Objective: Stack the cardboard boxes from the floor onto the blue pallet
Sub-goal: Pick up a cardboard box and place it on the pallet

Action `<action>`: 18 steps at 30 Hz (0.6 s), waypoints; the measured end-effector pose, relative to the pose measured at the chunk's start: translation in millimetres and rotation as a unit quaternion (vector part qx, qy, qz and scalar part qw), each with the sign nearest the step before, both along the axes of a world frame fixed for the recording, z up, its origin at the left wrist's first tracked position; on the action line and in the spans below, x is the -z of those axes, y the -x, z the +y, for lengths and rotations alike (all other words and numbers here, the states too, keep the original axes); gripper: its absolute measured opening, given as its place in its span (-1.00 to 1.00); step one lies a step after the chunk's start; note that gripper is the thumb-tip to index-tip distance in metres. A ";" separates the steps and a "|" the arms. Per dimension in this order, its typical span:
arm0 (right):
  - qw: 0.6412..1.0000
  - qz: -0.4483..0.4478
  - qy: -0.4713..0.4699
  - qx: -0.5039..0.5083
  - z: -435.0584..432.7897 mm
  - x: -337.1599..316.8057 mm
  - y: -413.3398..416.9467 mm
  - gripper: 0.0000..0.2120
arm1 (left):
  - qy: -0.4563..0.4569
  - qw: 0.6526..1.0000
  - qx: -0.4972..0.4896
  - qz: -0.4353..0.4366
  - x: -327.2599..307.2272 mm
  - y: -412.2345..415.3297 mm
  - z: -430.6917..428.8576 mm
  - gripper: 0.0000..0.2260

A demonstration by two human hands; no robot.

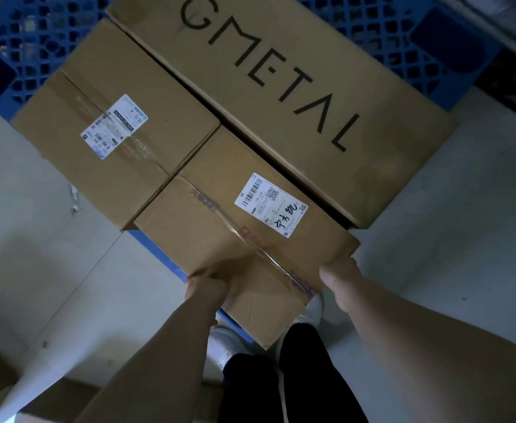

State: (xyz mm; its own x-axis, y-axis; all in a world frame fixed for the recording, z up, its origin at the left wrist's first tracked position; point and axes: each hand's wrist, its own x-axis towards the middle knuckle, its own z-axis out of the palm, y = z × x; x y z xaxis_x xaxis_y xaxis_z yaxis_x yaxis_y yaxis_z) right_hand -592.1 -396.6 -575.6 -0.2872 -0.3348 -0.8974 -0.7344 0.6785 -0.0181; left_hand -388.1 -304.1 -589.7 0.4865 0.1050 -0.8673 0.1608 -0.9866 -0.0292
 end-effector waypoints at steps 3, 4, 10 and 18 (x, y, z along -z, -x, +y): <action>0.990 -0.010 -0.078 -0.114 -9.3 -6.4 8.5 -0.79 | -0.002 1.000 0.009 0.015 -5.6 1.9 -2.1 -0.31; 0.980 -0.008 -0.092 -0.178 -16.0 -11.1 9.4 -0.75 | -0.008 1.000 0.022 0.004 -8.0 2.8 -3.3 -0.30; 0.974 -0.025 -0.042 -0.221 -66.7 -61.3 -5.3 -0.80 | -0.031 0.998 0.062 -0.015 -42.4 -9.5 -25.2 -0.34; 0.934 -0.024 0.153 -0.323 -237.0 -45.2 -25.7 -0.46 | -0.042 0.981 0.122 -0.145 -38.4 -16.3 -103.1 -0.36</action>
State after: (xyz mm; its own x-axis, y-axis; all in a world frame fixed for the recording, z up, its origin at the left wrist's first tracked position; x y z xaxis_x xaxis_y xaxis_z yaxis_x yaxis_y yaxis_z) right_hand -566.3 -633.7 -530.5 0.1004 -0.6675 -0.7378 -0.9820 0.0529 -0.1816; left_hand -371.8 -407.2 -551.3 0.7308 0.0208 -0.6823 -0.0653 -0.9928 -0.1002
